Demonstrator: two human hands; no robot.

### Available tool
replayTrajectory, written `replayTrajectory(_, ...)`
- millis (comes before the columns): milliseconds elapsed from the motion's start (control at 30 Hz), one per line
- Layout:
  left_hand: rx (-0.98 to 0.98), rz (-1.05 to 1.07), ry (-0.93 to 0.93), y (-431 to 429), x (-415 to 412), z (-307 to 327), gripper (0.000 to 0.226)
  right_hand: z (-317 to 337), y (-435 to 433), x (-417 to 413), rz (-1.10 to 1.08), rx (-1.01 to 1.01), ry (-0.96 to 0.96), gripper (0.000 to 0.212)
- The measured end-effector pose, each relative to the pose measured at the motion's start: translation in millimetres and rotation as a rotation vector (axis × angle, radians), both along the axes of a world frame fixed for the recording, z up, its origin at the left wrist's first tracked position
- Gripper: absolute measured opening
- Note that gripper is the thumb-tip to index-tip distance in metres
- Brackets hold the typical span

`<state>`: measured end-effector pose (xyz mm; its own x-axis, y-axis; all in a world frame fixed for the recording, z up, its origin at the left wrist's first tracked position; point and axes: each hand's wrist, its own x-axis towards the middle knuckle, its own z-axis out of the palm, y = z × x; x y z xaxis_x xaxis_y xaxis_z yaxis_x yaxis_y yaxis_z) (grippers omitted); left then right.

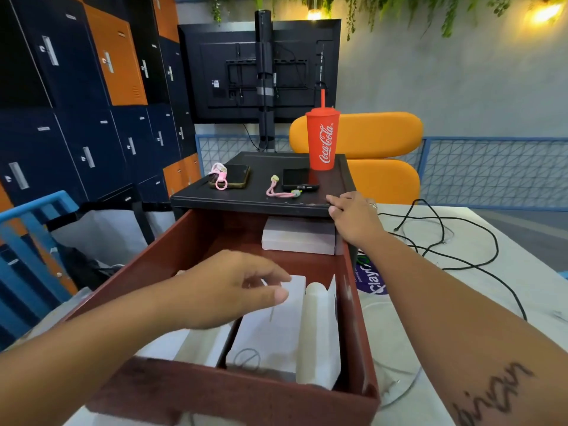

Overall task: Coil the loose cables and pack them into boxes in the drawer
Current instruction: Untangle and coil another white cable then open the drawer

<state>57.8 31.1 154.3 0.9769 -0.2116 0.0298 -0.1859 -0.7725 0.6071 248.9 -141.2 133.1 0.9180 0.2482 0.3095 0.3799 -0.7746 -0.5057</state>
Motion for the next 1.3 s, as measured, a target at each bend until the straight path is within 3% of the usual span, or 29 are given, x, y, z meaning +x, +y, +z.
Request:
replayTrajectory(100, -0.098, -0.073, 0.071, 4.3, -28.1, -6.3, 0.027, 1.7, 1.1, -3.6, -0.017, -0.018, -0.001, 0.038)
replayTrajectory(333, 0.002, -0.186, 0.165, 17.7, -49.4, -11.2, 0.016, 5.0, 1.5, -6.6, -0.047, -0.144, -0.044, 0.04)
replayTrajectory(600, 0.165, -0.249, 0.051, 11.7, -39.7, -11.3, 0.014, 4.8, 1.8, -5.2, -0.041, -0.143, -0.044, 0.04)
replayTrajectory(867, 0.32, -0.102, -0.179, 12.7, 9.8, -7.5, 0.009, 9.1, 1.8, -7.2, -0.037, -0.17, 0.003, 0.041)
replayTrajectory(1300, 0.419, 0.101, -0.211, 8.3, 57.9, -15.8, 0.018, 20.5, -2.7, -8.2, -0.001, -0.282, 0.075, 0.045)
